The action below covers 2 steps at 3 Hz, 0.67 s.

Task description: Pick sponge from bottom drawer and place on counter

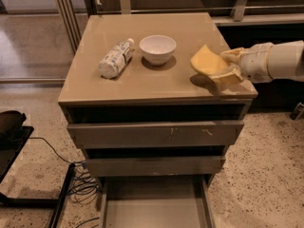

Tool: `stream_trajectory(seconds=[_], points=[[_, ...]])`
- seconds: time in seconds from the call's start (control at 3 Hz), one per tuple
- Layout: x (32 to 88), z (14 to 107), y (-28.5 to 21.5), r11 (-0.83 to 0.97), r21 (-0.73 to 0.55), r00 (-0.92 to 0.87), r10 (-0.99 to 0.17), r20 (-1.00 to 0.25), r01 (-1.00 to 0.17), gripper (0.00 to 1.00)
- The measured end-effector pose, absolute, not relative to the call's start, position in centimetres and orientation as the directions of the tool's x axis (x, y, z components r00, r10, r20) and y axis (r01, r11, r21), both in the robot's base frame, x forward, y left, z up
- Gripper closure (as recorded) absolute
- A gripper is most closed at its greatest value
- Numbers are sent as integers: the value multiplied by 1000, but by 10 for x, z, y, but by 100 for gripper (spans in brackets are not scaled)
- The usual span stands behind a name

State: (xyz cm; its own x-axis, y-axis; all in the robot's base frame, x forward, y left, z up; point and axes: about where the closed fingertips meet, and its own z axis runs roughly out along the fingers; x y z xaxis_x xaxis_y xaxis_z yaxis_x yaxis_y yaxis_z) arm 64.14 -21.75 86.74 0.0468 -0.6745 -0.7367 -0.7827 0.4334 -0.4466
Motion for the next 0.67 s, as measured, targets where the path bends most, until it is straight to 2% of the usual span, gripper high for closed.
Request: stream_trajectory(seconds=[0.67], points=[[663, 856, -210, 476, -391, -51, -683, -729, -788, 100]])
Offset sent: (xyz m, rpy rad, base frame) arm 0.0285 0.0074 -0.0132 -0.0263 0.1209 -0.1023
